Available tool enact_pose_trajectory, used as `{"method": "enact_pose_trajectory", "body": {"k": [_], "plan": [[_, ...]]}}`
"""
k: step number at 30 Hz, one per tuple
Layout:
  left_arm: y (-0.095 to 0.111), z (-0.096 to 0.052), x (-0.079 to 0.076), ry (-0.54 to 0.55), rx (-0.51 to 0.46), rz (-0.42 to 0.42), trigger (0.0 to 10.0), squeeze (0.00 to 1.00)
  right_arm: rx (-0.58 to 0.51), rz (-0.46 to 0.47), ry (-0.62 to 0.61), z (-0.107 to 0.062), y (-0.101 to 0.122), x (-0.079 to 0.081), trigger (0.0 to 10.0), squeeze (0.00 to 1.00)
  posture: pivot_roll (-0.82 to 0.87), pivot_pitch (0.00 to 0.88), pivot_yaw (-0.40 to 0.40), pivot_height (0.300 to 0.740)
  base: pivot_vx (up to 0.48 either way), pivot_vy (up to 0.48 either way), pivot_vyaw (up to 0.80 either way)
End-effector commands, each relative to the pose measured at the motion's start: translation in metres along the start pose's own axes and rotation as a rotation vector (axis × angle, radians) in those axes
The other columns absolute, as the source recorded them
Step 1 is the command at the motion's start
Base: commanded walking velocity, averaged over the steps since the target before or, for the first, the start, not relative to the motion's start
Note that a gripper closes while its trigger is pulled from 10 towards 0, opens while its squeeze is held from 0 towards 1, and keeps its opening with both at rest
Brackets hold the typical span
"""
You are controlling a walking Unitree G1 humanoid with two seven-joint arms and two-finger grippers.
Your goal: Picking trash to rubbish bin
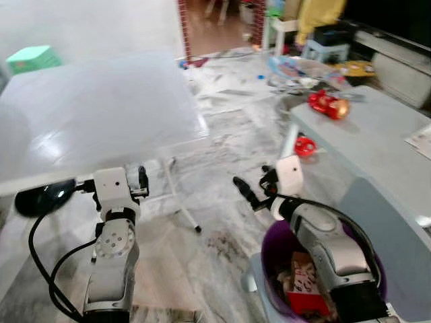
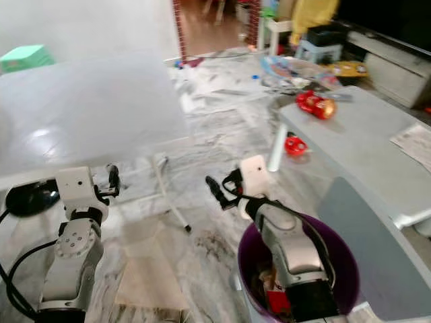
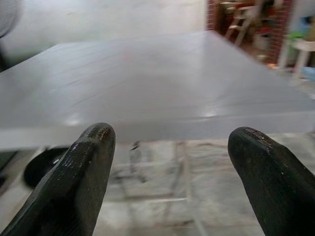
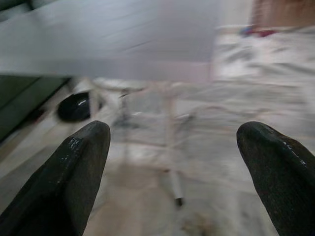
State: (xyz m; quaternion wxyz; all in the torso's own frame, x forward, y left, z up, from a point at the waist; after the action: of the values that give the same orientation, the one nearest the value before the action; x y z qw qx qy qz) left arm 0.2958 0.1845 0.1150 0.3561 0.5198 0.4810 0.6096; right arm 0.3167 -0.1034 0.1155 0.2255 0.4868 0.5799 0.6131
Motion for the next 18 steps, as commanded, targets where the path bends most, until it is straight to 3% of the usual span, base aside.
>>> {"method": "enact_pose_trajectory", "body": {"k": [1,18], "plan": [[-0.0011,-0.0003,0.0064,0.013,0.007,0.015,10.0,0.00,0.003,-0.007,0.040,0.0045,0.0007,0.0105,10.0,0.00,0.02,0.026,0.023,0.740,0.000,0.000,0.80],[-0.0063,-0.0023,0.0055,0.017,0.040,0.003,10.0,0.00,0.006,-0.005,0.046,0.0038,0.0000,0.0114,10.0,0.00,0.02,0.031,0.020,0.740,0.000,0.000,0.80]]}}
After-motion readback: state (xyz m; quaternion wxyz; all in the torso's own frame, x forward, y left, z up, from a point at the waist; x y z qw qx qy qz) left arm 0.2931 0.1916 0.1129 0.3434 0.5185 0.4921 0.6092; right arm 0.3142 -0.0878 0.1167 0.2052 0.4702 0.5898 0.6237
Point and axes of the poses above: a point about 5 cm out from each wrist's last joint towards the gripper, its own z axis pointing out of the wrist towards the gripper, its own y axis along the axis of the wrist's last joint, x = y × z, the point moved 1 cm from there along z, pointing out of the wrist towards the gripper, and after that the axes turned 15 degrees about z, right-handed, at the moved point
